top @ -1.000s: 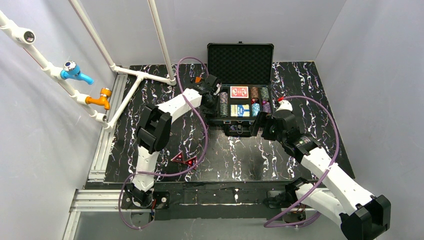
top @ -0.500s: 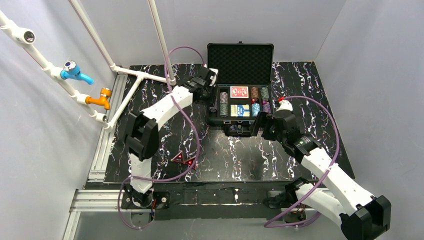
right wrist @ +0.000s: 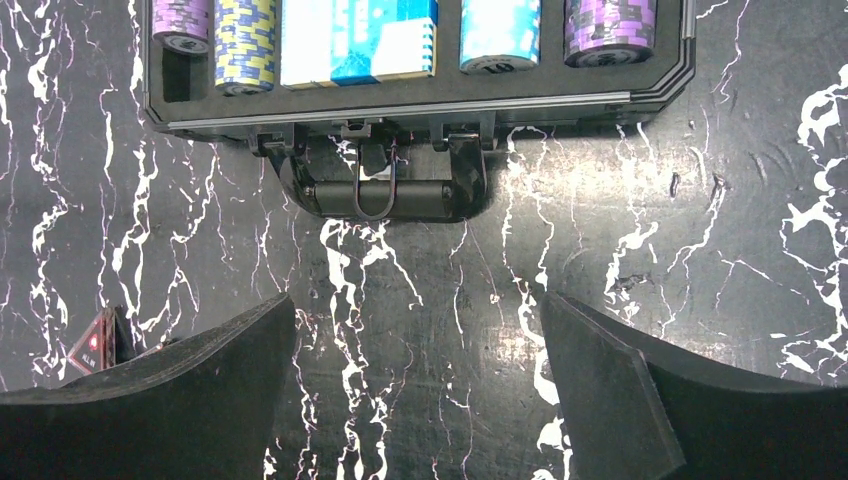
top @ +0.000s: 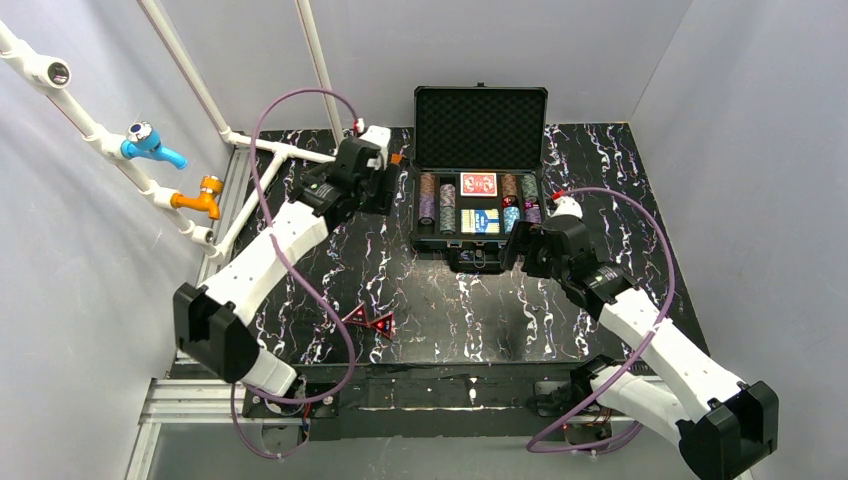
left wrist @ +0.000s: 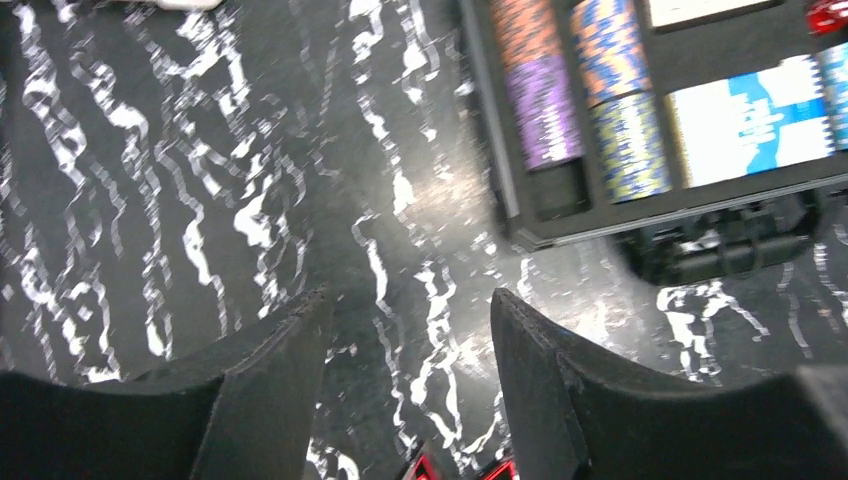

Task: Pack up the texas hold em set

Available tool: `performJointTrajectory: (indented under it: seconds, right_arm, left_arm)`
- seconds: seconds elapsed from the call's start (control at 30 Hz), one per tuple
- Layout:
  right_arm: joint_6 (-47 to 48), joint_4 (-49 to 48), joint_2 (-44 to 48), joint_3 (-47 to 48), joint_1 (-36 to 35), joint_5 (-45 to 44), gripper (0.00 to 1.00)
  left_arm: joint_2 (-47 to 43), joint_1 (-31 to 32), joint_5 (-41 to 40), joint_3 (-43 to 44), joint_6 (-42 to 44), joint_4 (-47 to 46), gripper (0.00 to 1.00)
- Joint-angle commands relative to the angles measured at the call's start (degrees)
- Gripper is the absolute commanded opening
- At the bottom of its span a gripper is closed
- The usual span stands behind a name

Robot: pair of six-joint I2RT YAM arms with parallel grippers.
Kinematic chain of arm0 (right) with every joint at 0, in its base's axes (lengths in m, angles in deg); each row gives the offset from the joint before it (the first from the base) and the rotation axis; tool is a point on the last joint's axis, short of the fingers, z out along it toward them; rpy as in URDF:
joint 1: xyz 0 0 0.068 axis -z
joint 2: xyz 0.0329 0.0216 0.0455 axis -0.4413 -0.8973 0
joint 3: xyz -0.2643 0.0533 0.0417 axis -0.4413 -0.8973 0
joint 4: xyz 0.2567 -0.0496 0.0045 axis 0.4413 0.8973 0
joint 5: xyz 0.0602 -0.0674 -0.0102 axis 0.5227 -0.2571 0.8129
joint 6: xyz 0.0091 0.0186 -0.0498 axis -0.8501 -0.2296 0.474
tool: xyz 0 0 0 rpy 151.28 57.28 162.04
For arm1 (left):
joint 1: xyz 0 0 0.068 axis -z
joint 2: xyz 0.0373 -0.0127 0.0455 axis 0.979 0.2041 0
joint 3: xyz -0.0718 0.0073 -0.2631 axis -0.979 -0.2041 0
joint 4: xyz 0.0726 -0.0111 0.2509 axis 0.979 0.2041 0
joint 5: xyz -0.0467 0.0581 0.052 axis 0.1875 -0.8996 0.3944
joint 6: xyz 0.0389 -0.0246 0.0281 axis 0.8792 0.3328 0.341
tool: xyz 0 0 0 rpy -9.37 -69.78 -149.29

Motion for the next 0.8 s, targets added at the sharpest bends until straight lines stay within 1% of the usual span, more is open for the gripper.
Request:
performJointTrajectory:
  seconds: [0.0,0.13,0.3,0.4,0.47,0.6,0.7,0.77]
  right_arm:
    - [1.07,0.05,-0.74,4.05,0.09,-1.44,1.00]
    - [1.49,0.48,-1.97,5.58,0.08,-1.77,1.00]
    - [2.40,1.42,-4.25,7.81,0.06,-1.71,1.00]
    - [3.42,2.37,-5.53,9.85,0.11,-1.88,1.00]
    - [4.16,2.66,-6.05,10.96,0.06,-2.17,1.00]
    - [5.71,2.63,-7.15,13.09,0.12,-2.78,1.00]
    - [7.25,2.27,-8.46,14.55,0.05,-1.68,1.00]
    - [8.82,1.66,-9.41,15.66,0.10,0.73,1.00]
  left_arm:
    - [-8.25,-1.31,-6.82,-7.59,2.48,-3.42,0.61]
    - [-14.52,-1.36,-11.45,-11.94,5.24,-7.29,0.77]
    - [-20.96,-1.45,-17.61,-16.99,8.40,-13.42,0.82]
    - [-24.08,-1.45,-19.75,-20.57,8.71,-17.01,0.90]
    - [-25.65,-1.44,-20.44,-22.53,10.99,-19.17,0.93]
    - [-26.53,-1.45,-22.65,-22.86,12.56,-20.05,0.98]
    - [-26.80,-1.45,-23.38,-23.10,13.44,-20.54,0.98]
    - [-27.17,-1.45,-23.58,-23.29,13.59,-20.82,0.98]
